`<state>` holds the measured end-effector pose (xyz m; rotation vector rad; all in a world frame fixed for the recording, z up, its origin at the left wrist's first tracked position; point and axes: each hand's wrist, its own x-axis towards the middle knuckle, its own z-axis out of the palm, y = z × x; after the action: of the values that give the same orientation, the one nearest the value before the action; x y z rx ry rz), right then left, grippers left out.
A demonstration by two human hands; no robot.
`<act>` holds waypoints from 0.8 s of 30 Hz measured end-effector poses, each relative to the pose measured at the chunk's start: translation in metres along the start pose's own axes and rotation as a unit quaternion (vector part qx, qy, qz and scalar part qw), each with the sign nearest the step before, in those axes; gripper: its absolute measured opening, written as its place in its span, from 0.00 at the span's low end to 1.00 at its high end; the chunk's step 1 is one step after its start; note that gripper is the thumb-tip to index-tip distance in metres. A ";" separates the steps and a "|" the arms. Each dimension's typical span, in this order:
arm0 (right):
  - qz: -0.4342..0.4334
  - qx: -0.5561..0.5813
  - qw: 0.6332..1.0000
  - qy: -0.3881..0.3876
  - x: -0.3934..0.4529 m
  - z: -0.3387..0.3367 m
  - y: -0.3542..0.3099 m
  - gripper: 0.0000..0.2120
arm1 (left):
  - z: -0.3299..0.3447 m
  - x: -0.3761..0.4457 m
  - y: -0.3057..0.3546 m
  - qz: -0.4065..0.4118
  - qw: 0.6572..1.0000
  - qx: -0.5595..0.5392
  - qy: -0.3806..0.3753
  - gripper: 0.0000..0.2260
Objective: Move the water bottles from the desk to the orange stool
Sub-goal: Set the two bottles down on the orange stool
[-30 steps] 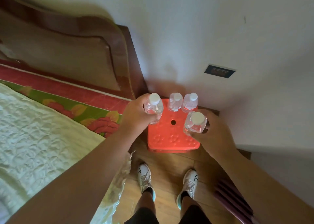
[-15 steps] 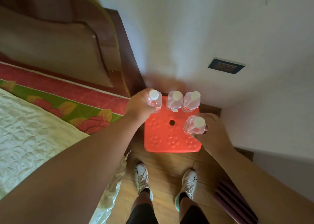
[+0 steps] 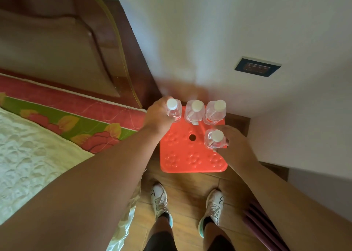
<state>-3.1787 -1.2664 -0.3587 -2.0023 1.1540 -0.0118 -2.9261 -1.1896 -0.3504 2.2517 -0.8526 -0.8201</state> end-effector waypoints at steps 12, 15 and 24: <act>0.023 0.005 1.000 0.014 0.001 0.009 -0.003 0.25 | 0.004 0.009 -0.009 0.031 0.999 0.011 -0.023 0.20; 0.035 0.004 0.999 0.008 -0.003 0.010 -0.001 0.22 | 0.009 0.008 -0.013 0.038 0.999 0.026 -0.018 0.21; 0.083 0.027 0.996 -0.033 0.001 0.006 0.003 0.19 | 0.014 0.012 -0.012 -0.021 0.999 0.041 -0.026 0.37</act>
<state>-3.1784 -1.2644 -0.3652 -1.8413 1.2617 0.1065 -2.9243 -1.1952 -0.3721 2.3356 -0.8795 -0.8812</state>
